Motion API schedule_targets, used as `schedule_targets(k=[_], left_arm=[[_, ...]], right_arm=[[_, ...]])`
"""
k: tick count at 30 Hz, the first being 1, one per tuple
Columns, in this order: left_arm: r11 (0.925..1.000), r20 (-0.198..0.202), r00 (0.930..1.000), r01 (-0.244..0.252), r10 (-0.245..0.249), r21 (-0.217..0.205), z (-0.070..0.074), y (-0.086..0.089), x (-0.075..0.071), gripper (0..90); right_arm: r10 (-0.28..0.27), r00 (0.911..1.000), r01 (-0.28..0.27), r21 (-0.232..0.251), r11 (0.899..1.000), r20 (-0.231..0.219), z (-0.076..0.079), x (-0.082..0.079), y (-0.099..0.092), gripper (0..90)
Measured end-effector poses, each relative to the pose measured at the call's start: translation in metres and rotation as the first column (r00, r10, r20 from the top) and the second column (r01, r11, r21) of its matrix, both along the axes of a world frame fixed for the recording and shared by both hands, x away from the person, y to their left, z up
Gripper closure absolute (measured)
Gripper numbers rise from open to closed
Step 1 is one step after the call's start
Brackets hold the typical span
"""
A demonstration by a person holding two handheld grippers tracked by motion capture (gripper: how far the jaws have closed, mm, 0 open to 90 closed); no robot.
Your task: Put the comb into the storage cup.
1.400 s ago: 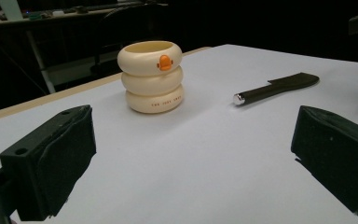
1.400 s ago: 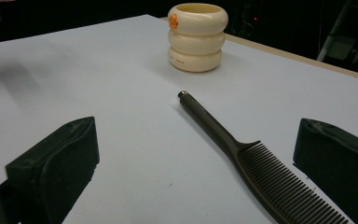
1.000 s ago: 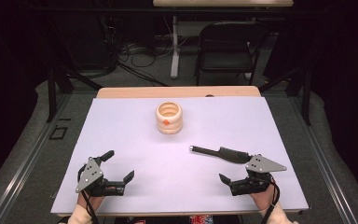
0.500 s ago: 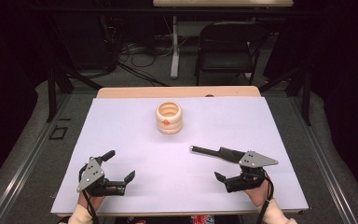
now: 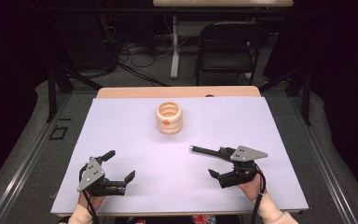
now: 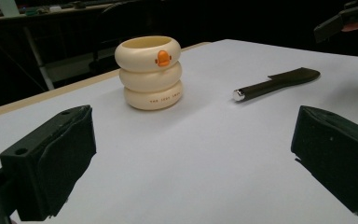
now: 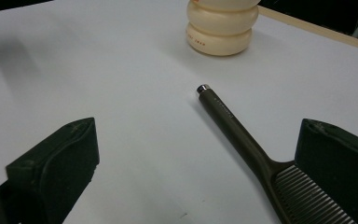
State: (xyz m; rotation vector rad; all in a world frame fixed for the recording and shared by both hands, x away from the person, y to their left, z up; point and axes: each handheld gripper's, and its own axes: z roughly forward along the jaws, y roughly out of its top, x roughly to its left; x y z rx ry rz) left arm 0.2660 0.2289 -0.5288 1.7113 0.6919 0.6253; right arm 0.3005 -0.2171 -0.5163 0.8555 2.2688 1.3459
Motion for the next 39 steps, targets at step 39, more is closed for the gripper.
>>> schedule_targets(k=[39], left_arm=[[1.0, 0.0, 1.0, -0.001, 0.001, 0.009, 0.0, -0.001, 0.0, 0.0]], right_arm=[[0.08, 0.9938, -0.084, -0.053, 0.995, -0.077, -0.008, 0.046, 0.033, 0.0]])
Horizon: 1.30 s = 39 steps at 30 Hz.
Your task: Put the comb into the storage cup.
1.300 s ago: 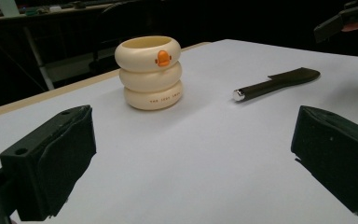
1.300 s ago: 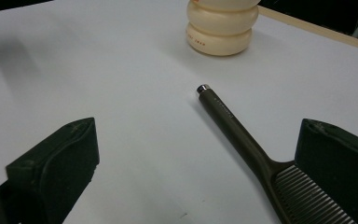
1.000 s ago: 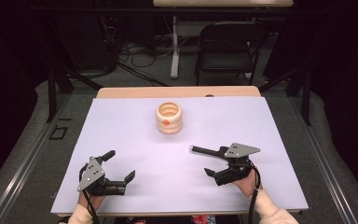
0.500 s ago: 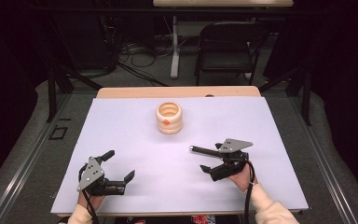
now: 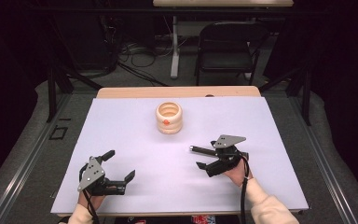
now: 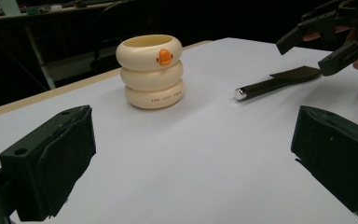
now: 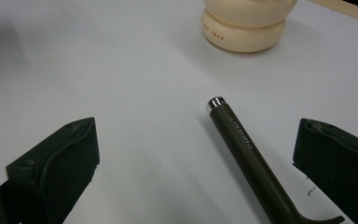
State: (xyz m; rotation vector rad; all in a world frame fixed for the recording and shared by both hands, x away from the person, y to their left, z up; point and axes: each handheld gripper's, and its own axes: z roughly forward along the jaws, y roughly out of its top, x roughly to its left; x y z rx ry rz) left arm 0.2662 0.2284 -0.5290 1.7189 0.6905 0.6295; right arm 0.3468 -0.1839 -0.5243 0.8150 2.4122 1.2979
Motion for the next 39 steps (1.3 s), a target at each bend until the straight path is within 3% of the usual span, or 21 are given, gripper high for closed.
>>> schedule_targets(k=[9, 14, 17, 23, 25, 26, 31, 34, 39], left_arm=[[1.0, -0.003, 1.0, 0.0, 0.0, 0.0, 0.0, 0.0, 0.0, 0.0], [0.9999, -0.003, 0.9999, -0.011, 0.011, -0.01, 0.0, 0.002, 0.0, 0.0], [0.9999, -0.004, 0.9999, -0.01, 0.01, -0.005, 0.0, 0.001, 0.002, 0.0], [0.9999, -0.005, 0.9999, -0.012, 0.012, 0.0, 0.0, 0.002, 0.0, 0.0], [0.9999, -0.007, 0.9998, -0.016, 0.016, -0.004, 0.0, 0.002, 0.001, 0.0], [1.0, -0.008, 0.9999, -0.009, 0.009, 0.001, 0.0, 0.001, 0.002, 0.0], [1.0, -0.006, 1.0, -0.003, 0.003, 0.008, 0.0, 0.001, 0.001, 0.0], [0.9999, -0.007, 0.9999, -0.013, 0.013, -0.009, 0.0, 0.002, 0.001, 0.1], [0.9999, -0.006, 1.0, 0.002, -0.002, 0.011, 0.0, -0.001, 0.001, 0.1]], right_arm=[[-0.004, 1.0, 0.004, -0.002, 1.0, -0.008, -0.001, 0.011, 0.004, 0.1], [-0.009, 0.9999, 0.009, -0.002, 1.0, -0.011, -0.001, 0.015, 0.005, 13.0], [-0.029, 0.9996, 0.029, -0.02, 0.999, -0.002, -0.004, 0.02, 0.008, 34.4], [-0.018, 0.9998, 0.018, -0.04, 0.999, -0.004, -0.006, 0.023, 0.01, 75.5], [-0.014, 0.9999, 0.014, -0.045, 0.999, -0.002, -0.007, 0.024, 0.011, 80.2], [-0.011, 0.9999, 0.01, -0.066, 0.998, -0.007, -0.008, 0.027, 0.014, 89.0], [0.0, 1.0, 0.0, -0.115, 0.993, -0.004, -0.011, 0.03, 0.02, 90.0], [0.01, 0.9999, -0.009, -0.144, 0.99, 0.01, -0.011, 0.033, 0.026, 90.0], [0.035, 0.9994, -0.033, -0.19, 0.981, 0.008, -0.013, 0.035, 0.036, 90.0]])
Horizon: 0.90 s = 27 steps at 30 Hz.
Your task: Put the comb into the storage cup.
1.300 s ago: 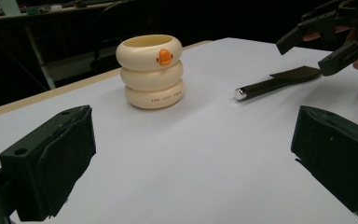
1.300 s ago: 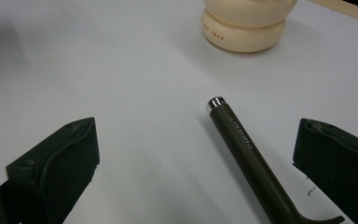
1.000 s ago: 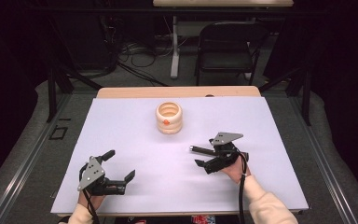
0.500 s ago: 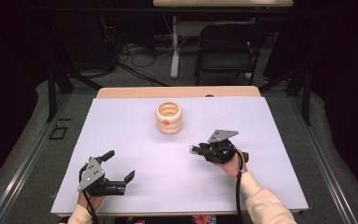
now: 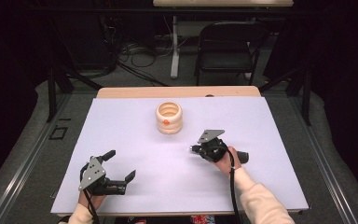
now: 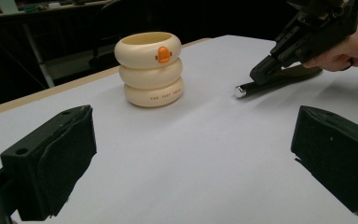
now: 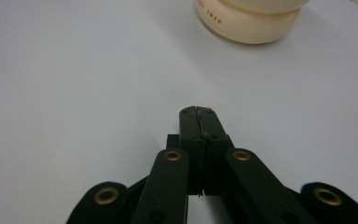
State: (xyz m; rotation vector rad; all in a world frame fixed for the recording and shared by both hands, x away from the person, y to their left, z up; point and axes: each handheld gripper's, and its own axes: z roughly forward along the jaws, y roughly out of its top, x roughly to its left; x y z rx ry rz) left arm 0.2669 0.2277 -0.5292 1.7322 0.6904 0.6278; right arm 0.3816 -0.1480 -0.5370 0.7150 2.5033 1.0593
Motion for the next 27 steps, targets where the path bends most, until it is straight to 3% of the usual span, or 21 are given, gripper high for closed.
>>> schedule_targets(k=[12, 27], left_arm=[[0.9999, 0.002, 1.0, -0.009, 0.009, -0.011, 0.0, 0.002, 0.0, 0.1], [0.9999, 0.016, 0.9998, -0.008, 0.008, -0.006, 0.001, 0.0, 0.0, 0.1]], right_arm=[[-0.005, 0.9992, 0.003, -0.058, 0.998, -0.04, -0.005, 0.013, 0.011, 90.0], [-0.067, 0.9957, 0.06, -0.112, 0.992, -0.064, -0.001, 0.032, 0.01, 90.0]])
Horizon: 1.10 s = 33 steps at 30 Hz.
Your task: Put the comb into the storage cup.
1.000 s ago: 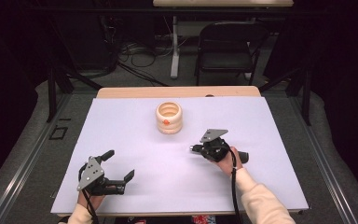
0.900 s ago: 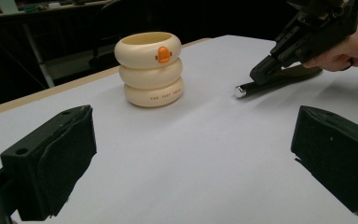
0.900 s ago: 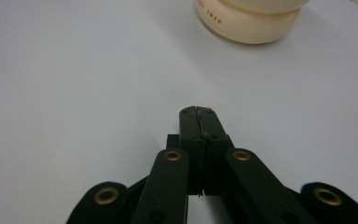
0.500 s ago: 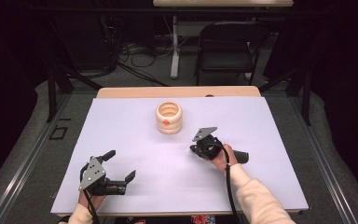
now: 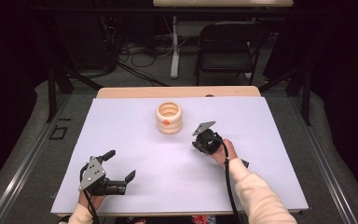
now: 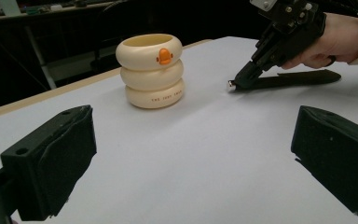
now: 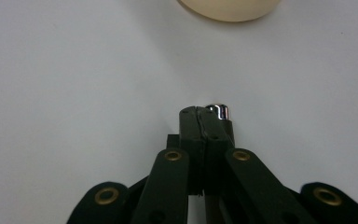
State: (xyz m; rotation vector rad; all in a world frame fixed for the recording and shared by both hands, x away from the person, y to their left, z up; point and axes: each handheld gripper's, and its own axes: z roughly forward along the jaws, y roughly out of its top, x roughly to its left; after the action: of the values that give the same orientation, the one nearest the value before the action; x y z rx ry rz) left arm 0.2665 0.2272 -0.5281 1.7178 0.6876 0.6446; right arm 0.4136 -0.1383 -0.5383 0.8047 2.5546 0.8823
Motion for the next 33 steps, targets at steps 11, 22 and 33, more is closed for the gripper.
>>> schedule_targets(k=[11, 22, 33], left_arm=[[1.0, -0.004, 1.0, 0.001, -0.001, 0.003, 0.0, 0.0, 0.0, 0.1], [1.0, 0.003, 1.0, -0.001, 0.001, 0.002, 0.0, 0.0, -0.001, 0.1], [1.0, 0.001, 1.0, -0.002, 0.002, 0.005, 0.0, 0.0, -0.001, 0.1]], right_arm=[[-0.009, 0.9998, 0.009, -0.043, 0.999, -0.017, 0.0, 0.013, 0.0, 90.0], [-0.033, 0.999, 0.031, -0.081, 0.996, -0.03, 0.001, 0.021, -0.001, 90.0], [-0.069, 0.9971, 0.065, -0.102, 0.993, -0.032, 0.003, 0.028, -0.01, 90.0]])
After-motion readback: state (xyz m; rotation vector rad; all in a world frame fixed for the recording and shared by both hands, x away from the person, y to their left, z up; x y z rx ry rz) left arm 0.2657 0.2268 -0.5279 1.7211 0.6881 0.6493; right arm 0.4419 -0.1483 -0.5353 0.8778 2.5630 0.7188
